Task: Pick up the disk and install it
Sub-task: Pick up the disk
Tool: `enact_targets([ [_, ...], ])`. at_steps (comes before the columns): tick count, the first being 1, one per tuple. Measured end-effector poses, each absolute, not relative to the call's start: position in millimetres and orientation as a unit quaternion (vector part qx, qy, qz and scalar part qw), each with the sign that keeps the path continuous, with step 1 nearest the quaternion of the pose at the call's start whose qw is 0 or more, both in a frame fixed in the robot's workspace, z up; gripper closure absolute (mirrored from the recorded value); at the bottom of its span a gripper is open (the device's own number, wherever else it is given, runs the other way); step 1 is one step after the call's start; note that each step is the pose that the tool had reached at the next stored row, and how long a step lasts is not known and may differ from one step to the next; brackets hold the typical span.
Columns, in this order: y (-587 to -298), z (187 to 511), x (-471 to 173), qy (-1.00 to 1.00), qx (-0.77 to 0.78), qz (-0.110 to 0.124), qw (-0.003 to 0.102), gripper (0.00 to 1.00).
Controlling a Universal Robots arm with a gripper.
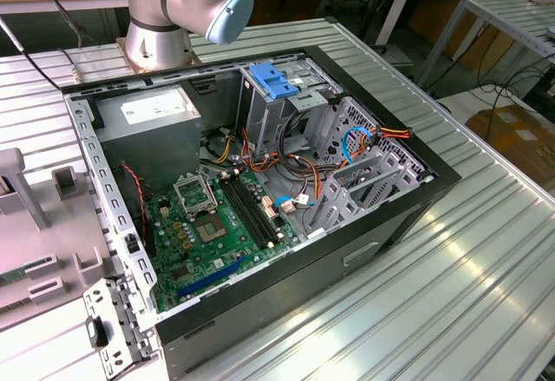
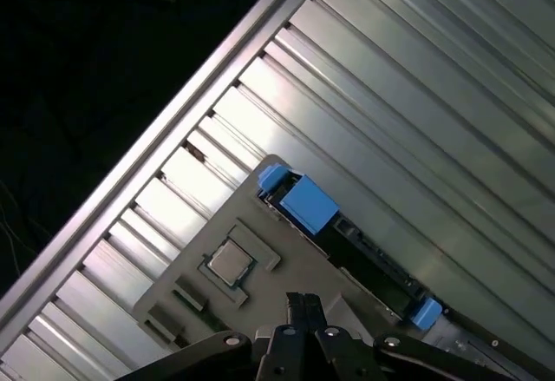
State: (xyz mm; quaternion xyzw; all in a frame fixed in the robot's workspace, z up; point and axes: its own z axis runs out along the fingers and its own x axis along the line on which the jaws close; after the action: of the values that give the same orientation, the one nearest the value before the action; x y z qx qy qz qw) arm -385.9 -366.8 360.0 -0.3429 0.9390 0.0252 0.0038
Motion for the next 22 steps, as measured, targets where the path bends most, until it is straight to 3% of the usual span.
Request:
enact_targets([
  [22, -366.8, 360.0, -385.9, 0.891, -0.454, 0.026, 0.001, 0.89],
])
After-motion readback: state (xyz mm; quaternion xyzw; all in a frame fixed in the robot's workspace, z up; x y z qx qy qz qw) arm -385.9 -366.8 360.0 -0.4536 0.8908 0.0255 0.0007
